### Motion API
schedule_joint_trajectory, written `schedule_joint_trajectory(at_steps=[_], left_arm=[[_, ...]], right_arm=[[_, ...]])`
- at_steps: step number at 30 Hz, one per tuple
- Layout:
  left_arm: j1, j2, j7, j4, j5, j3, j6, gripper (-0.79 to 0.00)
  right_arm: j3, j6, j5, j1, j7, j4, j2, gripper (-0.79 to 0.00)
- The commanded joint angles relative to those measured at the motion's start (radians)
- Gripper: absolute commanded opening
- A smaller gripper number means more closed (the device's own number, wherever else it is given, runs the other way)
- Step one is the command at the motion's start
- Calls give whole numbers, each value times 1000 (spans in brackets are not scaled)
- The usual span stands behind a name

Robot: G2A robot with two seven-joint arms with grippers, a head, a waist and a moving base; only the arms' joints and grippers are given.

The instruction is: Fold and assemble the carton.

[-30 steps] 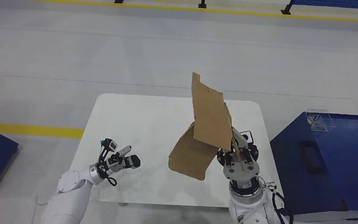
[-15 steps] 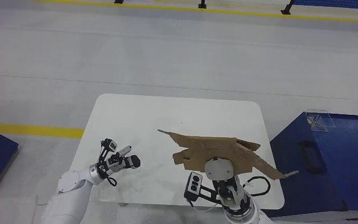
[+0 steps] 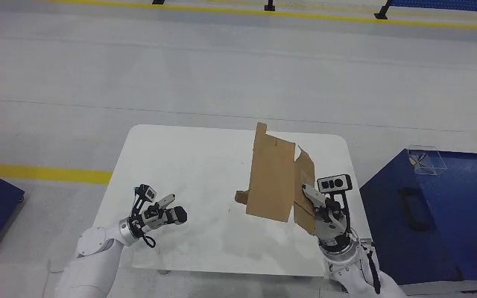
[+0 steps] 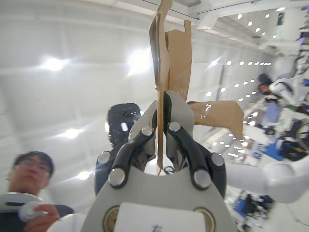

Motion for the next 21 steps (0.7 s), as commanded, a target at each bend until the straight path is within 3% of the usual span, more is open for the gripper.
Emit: schedule_joint_trajectory(at_steps=[1, 5, 15, 19, 21], left_arm=[[0, 0, 0, 0, 0, 0, 0, 0], [0, 0, 0, 0, 0, 0, 0, 0], [0, 0, 0, 0, 0, 0, 0, 0], [6, -3, -44, -92, -14, 34, 27, 0], [0, -2, -44, -136, 2, 40, -12, 0]], right_arm=[[15, 17, -63, 4, -8, 35, 0, -785], [27, 74, -110, 18, -17, 119, -2, -785], [28, 76, -112, 20, -19, 124, -2, -785], [21, 134, -210, 51, 20, 171, -1, -785], [-3, 171, -247, 88, 78, 232, -4, -785]])
